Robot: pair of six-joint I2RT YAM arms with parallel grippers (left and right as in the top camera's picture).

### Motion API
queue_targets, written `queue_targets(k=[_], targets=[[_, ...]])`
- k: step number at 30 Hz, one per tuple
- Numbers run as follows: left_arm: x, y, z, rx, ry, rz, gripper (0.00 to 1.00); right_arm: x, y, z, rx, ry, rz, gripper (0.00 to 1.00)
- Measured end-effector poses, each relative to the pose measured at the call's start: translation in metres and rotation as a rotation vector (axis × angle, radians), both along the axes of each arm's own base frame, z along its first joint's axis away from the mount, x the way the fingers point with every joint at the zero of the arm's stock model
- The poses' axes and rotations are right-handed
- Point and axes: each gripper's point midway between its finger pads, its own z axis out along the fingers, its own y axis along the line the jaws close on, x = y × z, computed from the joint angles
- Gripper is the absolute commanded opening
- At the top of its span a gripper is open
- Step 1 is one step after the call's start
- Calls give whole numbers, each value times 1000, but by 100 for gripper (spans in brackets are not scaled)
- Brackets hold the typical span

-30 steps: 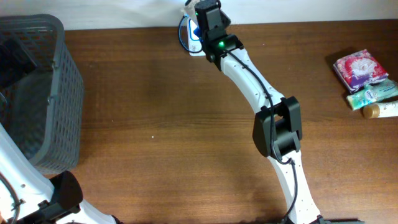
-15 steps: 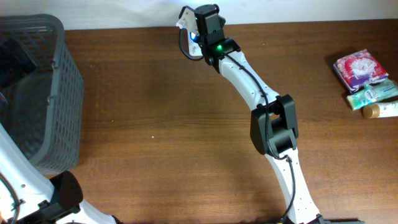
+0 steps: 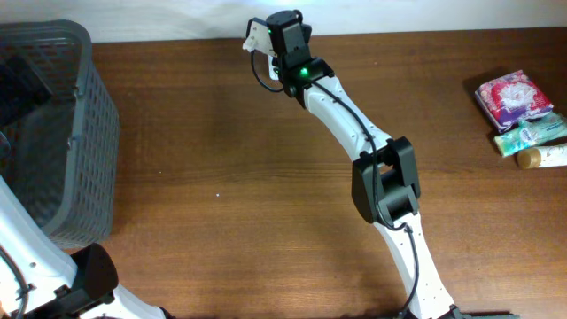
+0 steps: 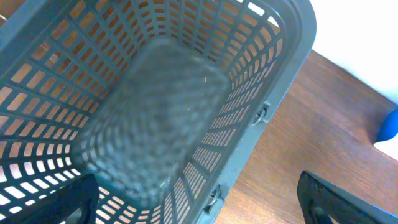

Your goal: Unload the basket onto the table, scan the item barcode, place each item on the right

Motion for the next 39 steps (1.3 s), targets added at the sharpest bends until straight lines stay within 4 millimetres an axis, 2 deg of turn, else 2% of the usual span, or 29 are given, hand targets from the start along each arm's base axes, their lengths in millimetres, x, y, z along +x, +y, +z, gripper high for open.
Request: queue_targets(k=[2,5,6,7,9,11,13,15,16,18,20,22,23,24,26,27,28,30,35,38,39], targets=[[0,0,0,0,0,0,99,-2,5,0,55,-2,-25,4],[0,0,0,0,0,0,99,-2,-8,3,158,-29,-158,4],[0,0,0,0,0,0,99,-2,-19,6,186,-49,-231,4],[0,0,0,0,0,0,99,-8,-43,4,193,-34,-339,4],[0,0,0,-1,1,0,99,-22,-74,4,186,22,-450,4],[0,0,0,-1,1,0,99,-47,-144,15,203,96,-649,4],[0,0,0,0,0,0,99,-66,-198,20,241,143,-799,4],[0,0,0,0,0,0,99,-97,-264,14,262,216,-989,4],[0,0,0,0,-1,0,99,-116,-310,5,281,261,-1117,4],[0,0,0,0,1,0,99,-151,-361,-10,321,367,-1270,4],[0,0,0,0,0,0,99,-180,-399,-22,384,458,-1383,4],[0,0,0,0,0,0,99,-200,-430,-31,498,521,-1465,4],[0,0,0,0,0,0,99,-210,-441,-38,599,568,-1498,9],[0,0,0,0,0,0,99,-218,-453,-43,694,598,-1527,9],[0,0,0,0,0,0,99,-223,-457,-47,785,634,-1533,9],[0,0,0,0,0,0,99,-224,-460,-48,821,643,-1536,17],[0,0,0,0,0,0,99,-226,-462,-49,853,651,-1536,40],[0,0,0,0,0,0,99,-223,-461,-49,884,654,-1524,45],[0,0,0,0,0,0,99,-228,-457,-50,883,679,-1532,42],[0,0,0,0,0,0,99,-238,-449,-51,888,744,-1542,42],[0,0,0,0,0,0,99,-240,-443,-48,911,767,-1533,39]])
